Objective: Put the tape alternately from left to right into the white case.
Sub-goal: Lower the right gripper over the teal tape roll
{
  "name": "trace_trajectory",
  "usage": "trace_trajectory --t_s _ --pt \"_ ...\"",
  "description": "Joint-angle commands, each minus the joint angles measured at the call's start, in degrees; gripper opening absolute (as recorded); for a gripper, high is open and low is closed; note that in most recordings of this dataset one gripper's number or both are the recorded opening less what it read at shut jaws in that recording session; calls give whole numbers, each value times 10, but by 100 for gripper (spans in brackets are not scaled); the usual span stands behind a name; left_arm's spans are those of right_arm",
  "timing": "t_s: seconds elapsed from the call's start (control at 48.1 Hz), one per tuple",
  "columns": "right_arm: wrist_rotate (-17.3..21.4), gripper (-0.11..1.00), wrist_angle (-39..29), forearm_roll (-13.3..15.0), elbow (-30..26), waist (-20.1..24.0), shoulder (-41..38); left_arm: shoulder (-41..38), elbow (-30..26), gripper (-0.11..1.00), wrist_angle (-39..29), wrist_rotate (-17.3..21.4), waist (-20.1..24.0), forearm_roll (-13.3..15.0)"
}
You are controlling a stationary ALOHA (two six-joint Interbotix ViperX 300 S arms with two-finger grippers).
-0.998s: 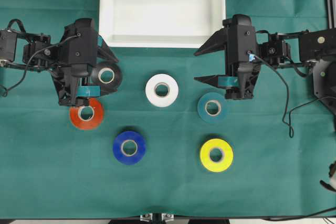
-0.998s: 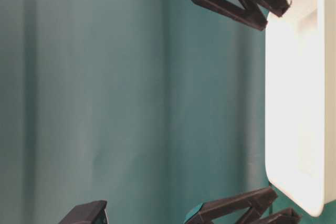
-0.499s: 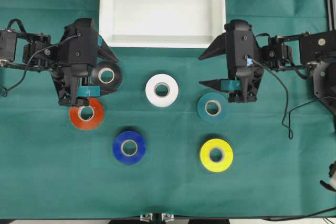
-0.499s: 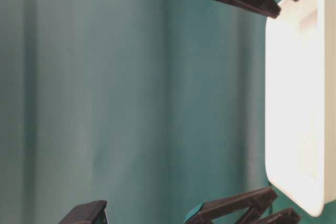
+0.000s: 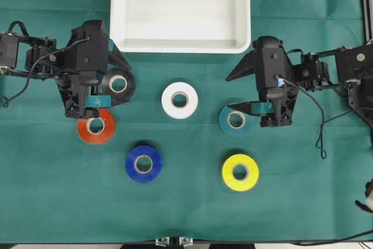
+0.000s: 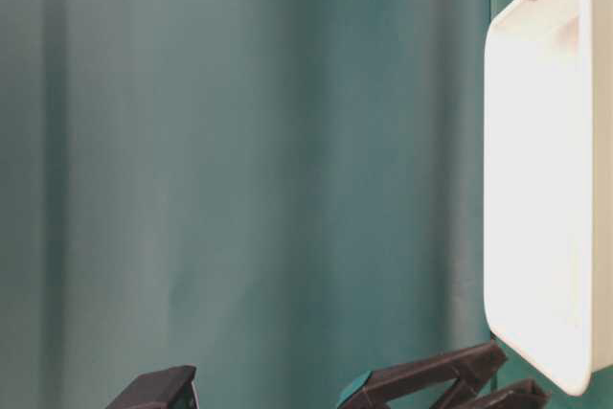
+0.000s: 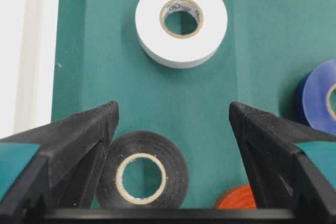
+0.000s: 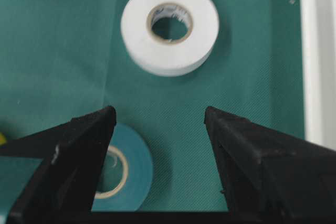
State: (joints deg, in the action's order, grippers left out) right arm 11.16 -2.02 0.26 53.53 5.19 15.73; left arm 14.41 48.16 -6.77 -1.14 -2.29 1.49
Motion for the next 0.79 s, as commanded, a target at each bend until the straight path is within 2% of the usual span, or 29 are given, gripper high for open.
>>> trace_trajectory --t_s 0.0,0.312,0.769 --pt "5 80 2 1 1 10 13 5 -11 83 3 -3 1 1" --pt "43 80 2 1 29 20 37 5 -10 83 3 -4 1 1" --pt "49 80 3 1 32 19 20 5 -11 83 3 -5 1 1"
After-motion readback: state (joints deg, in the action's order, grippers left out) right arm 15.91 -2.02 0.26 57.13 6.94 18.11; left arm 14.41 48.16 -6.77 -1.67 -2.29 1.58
